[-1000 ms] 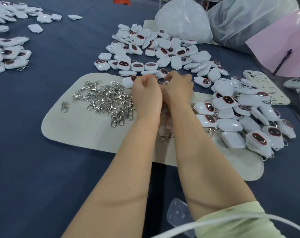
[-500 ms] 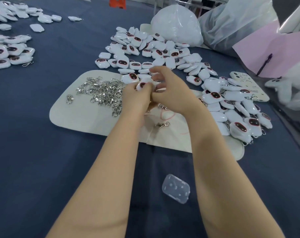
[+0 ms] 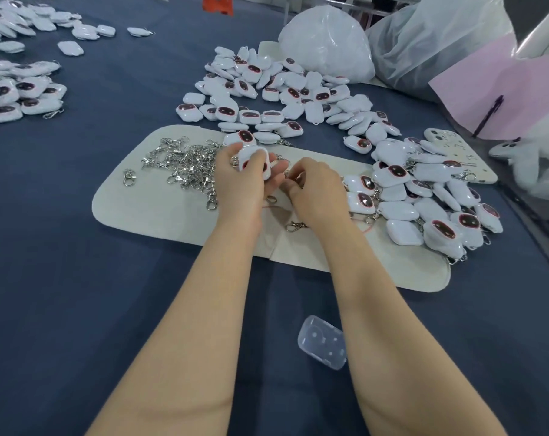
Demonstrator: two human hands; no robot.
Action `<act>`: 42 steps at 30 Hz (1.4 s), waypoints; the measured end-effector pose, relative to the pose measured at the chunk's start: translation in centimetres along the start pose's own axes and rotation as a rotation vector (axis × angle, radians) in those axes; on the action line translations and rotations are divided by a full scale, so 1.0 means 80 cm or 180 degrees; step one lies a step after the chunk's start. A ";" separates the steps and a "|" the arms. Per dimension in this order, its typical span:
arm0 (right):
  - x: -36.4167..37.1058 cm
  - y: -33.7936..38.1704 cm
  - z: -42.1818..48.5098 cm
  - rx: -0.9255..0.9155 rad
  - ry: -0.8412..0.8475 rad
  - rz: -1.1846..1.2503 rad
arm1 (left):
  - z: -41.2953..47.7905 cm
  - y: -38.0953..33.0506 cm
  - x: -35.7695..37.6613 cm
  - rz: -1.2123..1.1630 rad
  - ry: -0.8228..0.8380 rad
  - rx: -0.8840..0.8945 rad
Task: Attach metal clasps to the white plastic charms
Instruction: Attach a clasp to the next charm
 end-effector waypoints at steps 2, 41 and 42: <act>-0.002 -0.003 0.000 0.0058 -0.0052 0.0184 | -0.001 -0.004 0.002 0.0130 0.0055 0.0115; -0.037 0.004 -0.004 -0.0002 -0.0233 0.2522 | 0.003 -0.006 0.021 0.1548 0.0371 0.0634; -0.035 0.003 -0.004 0.0027 -0.0197 0.2437 | 0.004 -0.006 0.020 0.1548 0.0338 0.0648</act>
Point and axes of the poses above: each hand's wrist, its own z-axis towards the middle knuckle, its own x-axis out of the palm, y = z × x, the point moved 10 cm from there along z, towards the middle knuckle, and after that the axes turned 1 degree about y, right-handed, at the moved point
